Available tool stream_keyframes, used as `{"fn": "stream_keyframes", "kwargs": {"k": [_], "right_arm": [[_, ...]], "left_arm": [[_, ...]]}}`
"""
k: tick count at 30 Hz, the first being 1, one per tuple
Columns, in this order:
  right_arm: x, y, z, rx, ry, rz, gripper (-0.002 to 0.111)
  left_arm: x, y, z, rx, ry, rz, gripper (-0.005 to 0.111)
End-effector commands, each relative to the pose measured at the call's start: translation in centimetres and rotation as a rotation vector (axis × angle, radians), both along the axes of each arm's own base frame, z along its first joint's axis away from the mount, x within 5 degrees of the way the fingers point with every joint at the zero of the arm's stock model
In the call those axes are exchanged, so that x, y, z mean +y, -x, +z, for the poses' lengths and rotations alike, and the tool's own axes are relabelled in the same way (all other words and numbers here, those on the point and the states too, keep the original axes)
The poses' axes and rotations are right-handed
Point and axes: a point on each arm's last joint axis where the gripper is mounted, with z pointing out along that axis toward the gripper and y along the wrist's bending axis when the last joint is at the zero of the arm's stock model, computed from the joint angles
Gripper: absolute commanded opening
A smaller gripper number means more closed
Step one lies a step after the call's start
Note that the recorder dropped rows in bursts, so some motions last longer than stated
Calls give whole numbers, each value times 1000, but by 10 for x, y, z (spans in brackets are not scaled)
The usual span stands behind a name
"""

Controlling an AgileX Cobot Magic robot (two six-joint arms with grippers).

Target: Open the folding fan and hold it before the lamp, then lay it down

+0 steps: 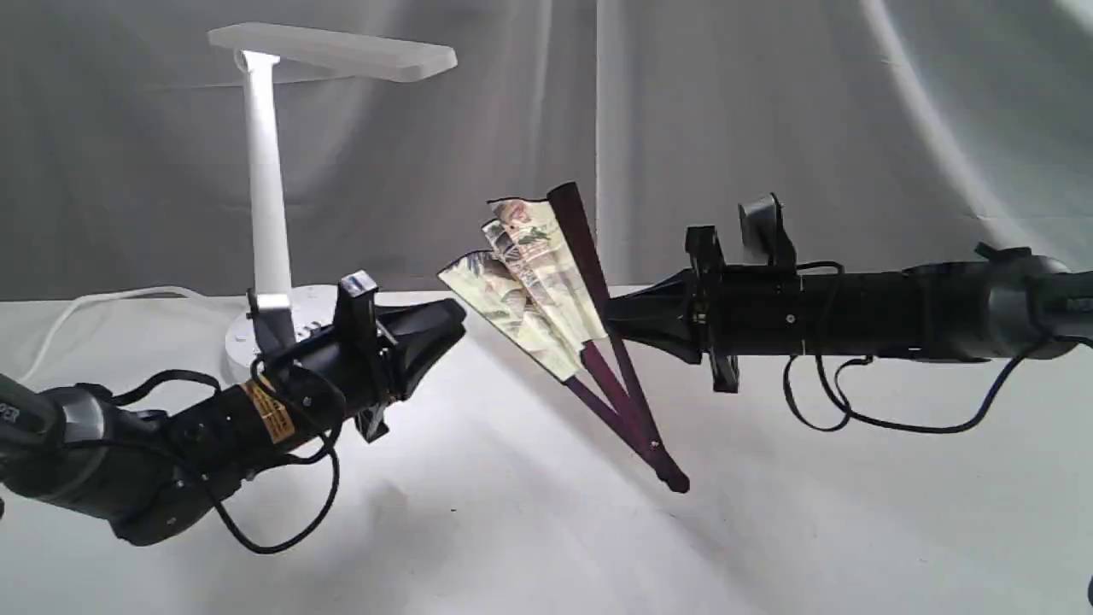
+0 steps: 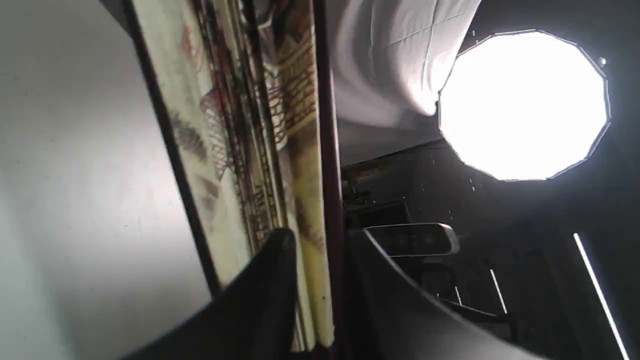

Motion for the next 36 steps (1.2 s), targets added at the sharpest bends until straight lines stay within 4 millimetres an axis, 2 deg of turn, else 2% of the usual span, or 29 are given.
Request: {"fn": "stream_keyframes", "kwargs": {"k": [1,5,8,14,25,33,36], "right_arm": [[1,1,2,6,-22,9,0],[1,1,2,10,-23,8,0],[5,3,2,22,-23,18,0],[27,9,1,30,-18,67,0],[39,14,1,44,-5,102,0],[42,15,24,-7,-23,99,0],[43,16,28,-17,-23,103,0]], "left_arm": [[2,-6,2,15,15,37,35],[4,-8,-2,42,-8,60,57],[5,-9,-4,63,-28,74,64],[5,-9,-6,75,-43,78,64],[12,-12,-9,101,-64,114,64],[16,-8,-13,109,-110,40,64],[14,-7,-9,91,-67,17,64]]}}
